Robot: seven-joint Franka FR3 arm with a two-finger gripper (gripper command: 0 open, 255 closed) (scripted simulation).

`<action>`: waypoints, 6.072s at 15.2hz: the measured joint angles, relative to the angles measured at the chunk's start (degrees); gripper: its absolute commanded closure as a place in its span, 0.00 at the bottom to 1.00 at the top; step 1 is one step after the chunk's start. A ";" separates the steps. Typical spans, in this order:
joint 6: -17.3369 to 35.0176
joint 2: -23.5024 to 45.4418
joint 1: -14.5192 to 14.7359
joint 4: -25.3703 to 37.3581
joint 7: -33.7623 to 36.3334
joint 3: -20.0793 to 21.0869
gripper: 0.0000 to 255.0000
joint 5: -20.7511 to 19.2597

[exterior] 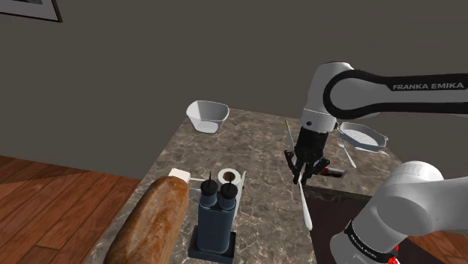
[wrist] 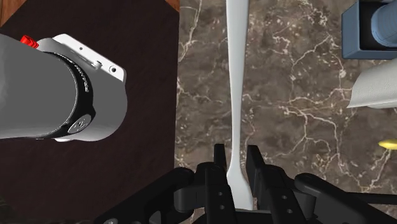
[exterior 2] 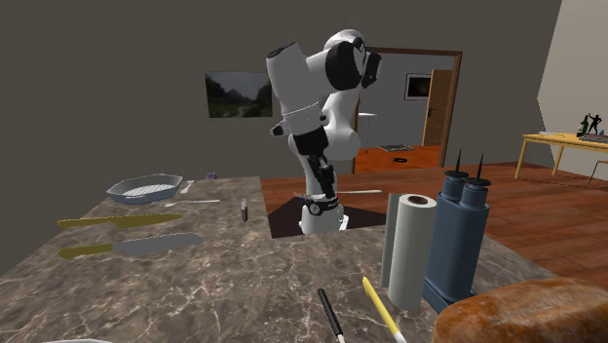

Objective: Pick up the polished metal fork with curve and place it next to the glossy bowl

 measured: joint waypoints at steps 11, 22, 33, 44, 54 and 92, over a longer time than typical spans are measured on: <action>-4.89 4.06 -1.77 8.84 0.38 -2.04 1.00 -2.84; 1.16 30.39 -6.92 27.60 -5.44 -5.18 1.00 -8.62; -2.41 54.56 -9.24 54.74 -6.97 -7.13 1.00 -12.49; -13.80 81.85 -10.06 93.18 -6.30 -8.04 1.00 -15.00; -7.73 83.62 -9.91 88.78 -7.50 -8.16 1.00 -15.06; 4.58 89.11 -10.06 81.63 -10.45 -8.49 0.00 -14.96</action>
